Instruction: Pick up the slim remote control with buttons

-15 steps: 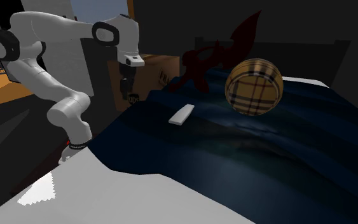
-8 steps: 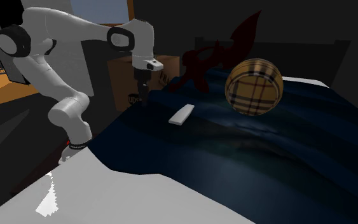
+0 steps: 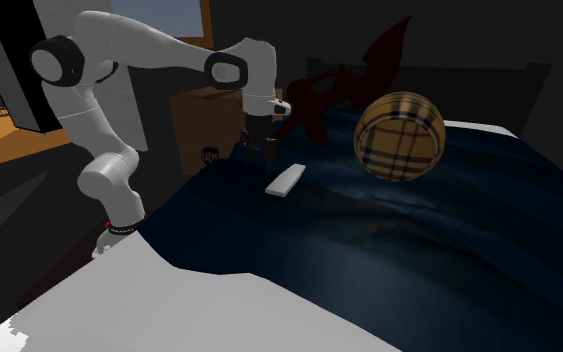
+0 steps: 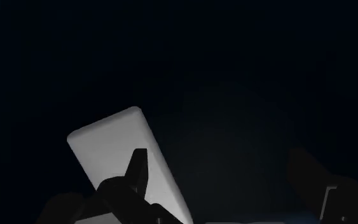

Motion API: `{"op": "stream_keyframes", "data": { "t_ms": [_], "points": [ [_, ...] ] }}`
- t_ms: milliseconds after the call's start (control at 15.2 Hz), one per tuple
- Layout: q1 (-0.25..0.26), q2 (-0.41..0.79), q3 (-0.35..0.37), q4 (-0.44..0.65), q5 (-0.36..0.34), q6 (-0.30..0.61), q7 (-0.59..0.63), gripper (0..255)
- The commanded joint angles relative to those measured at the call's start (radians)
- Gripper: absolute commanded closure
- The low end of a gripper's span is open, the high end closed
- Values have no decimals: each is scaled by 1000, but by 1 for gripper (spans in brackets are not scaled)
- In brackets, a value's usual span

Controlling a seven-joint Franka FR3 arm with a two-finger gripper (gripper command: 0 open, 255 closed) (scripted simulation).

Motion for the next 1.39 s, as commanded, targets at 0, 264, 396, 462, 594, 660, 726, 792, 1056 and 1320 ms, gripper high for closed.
{"op": "stream_keyframes", "data": {
  "t_ms": [0,264,396,462,594,660,726,792,1056,1320],
  "points": [
    [13,74,-10,59,14,29,-111,0],
    [31,204,-7,188,51,57,-303,0],
    [35,253,0,240,66,63,-374,0],
    [35,254,0,228,66,76,-374,0],
    [35,257,1,204,67,102,-374,0],
    [34,259,1,193,67,115,-374,0],
    [34,261,1,182,67,128,-375,0],
    [34,263,1,171,68,141,-375,0],
    [34,267,1,154,69,163,-375,255],
    [34,269,1,157,69,162,-375,255]
  ]
}}
